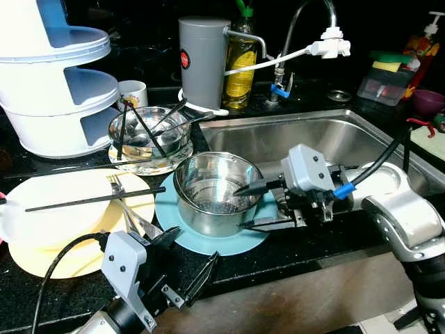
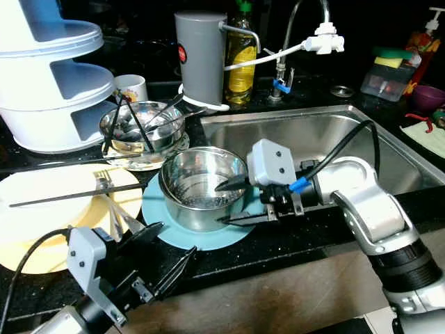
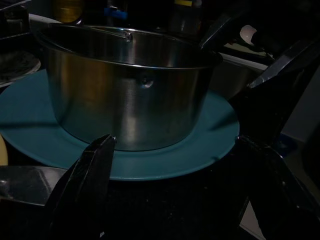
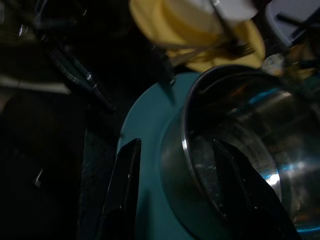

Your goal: Kitchen organization

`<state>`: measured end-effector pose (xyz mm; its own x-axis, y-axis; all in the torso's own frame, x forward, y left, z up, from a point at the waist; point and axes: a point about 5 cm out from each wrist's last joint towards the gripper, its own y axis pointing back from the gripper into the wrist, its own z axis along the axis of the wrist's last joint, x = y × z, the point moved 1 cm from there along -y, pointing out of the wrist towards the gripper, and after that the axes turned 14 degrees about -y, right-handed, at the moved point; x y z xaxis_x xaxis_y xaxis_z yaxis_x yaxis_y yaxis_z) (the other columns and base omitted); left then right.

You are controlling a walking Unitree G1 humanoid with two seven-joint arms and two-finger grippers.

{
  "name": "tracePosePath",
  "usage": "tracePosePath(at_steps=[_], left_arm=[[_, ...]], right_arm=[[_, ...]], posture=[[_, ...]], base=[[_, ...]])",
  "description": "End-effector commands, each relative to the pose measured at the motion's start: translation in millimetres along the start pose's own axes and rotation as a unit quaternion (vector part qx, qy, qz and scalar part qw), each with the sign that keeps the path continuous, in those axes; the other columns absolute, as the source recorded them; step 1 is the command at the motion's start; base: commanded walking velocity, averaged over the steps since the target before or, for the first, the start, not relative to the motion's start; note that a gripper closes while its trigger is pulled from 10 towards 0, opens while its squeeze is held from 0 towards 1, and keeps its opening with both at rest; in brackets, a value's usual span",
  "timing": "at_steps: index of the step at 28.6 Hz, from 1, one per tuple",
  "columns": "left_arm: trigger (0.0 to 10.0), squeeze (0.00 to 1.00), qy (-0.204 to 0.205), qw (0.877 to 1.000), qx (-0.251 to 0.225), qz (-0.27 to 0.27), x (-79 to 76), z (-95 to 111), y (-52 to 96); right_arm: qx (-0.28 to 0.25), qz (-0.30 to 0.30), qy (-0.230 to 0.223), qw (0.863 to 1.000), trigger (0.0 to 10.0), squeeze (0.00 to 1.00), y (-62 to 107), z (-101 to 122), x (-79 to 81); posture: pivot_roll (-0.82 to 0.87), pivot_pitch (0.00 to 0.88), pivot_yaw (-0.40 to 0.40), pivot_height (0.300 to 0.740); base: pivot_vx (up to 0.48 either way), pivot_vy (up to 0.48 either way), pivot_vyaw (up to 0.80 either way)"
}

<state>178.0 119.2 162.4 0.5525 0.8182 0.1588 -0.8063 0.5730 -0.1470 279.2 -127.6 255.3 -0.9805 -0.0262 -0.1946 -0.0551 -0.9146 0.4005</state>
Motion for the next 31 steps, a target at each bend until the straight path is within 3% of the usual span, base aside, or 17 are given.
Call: tracePosePath(at_steps=[1,7,10,11,12,14,15,27,31], left_arm=[[10.0,0.0,0.004,1.0,0.005,0.002,-1.0,-3,-0.2],[10.0,0.0,0.004,1.0,0.003,0.002,-1.9,-3,-1.4],[10.0,0.0,0.004,1.0,0.003,0.001,-1.8,-3,-1.7],[10.0,0.0,0.004,1.0,0.002,0.001,-1.8,-3,-2.0],[10.0,0.0,0.003,1.0,0.001,-0.001,-1.8,-2,-2.8],[10.0,0.0,0.003,1.0,0.0,-0.001,-1.7,-2,-3.1],[10.0,0.0,0.002,1.0,-0.001,-0.001,-1.6,-1,-3.4],[10.0,0.0,0.004,1.0,-0.002,-0.003,-3.4,-1,-4.4],[10.0,0.0,0.005,1.0,-0.002,-0.003,-3.7,-1,-4.8]], right_arm=[[0.016,0.009,0.021,1.0,10.0,0.0,-2.2,4,0.4],[0.085,-0.01,0.061,0.994,10.0,0.0,-23.5,-6,-8.1],[0.096,-0.013,0.064,0.993,10.0,0.0,-24.9,-9,-9.7],[0.109,-0.016,0.068,0.992,6.6,0.0,-25.9,-12,-11.4],[0.13,-0.015,0.073,0.989,4.0,0.0,-26.7,-17,-12.7],[0.133,-0.013,0.074,0.988,3.6,0.0,-26.9,-17,-12.6],[0.137,-0.007,0.079,0.987,0.0,0.0,-28.2,-17,-11.8],[0.138,0.011,0.12,0.983,0.0,0.0,-34.4,-9,-12.0],[0.042,0.007,0.119,0.992,0.0,0.0,-34.1,14,-15.1]], posture=[[0.06,0.0,-0.077,0.74],[0.06,0.0,-0.075,0.74],[0.06,0.0,-0.076,0.74],[0.06,0.0,-0.076,0.74],[0.07,0.0,-0.077,0.74],[0.07,0.0,-0.077,0.74],[0.07,0.0,-0.077,0.74],[0.06,0.0,-0.08,0.74],[0.06,0.0,-0.08,0.74]], base=[[0.0,0.0,0.0],[0.0,0.0,0.0],[0.0,0.0,0.0],[0.0,0.0,0.0],[0.0,0.0,0.0],[0.0,0.0,0.0],[0.0,0.0,0.0],[0.0,0.0,0.0],[0.0,0.0,0.0]])
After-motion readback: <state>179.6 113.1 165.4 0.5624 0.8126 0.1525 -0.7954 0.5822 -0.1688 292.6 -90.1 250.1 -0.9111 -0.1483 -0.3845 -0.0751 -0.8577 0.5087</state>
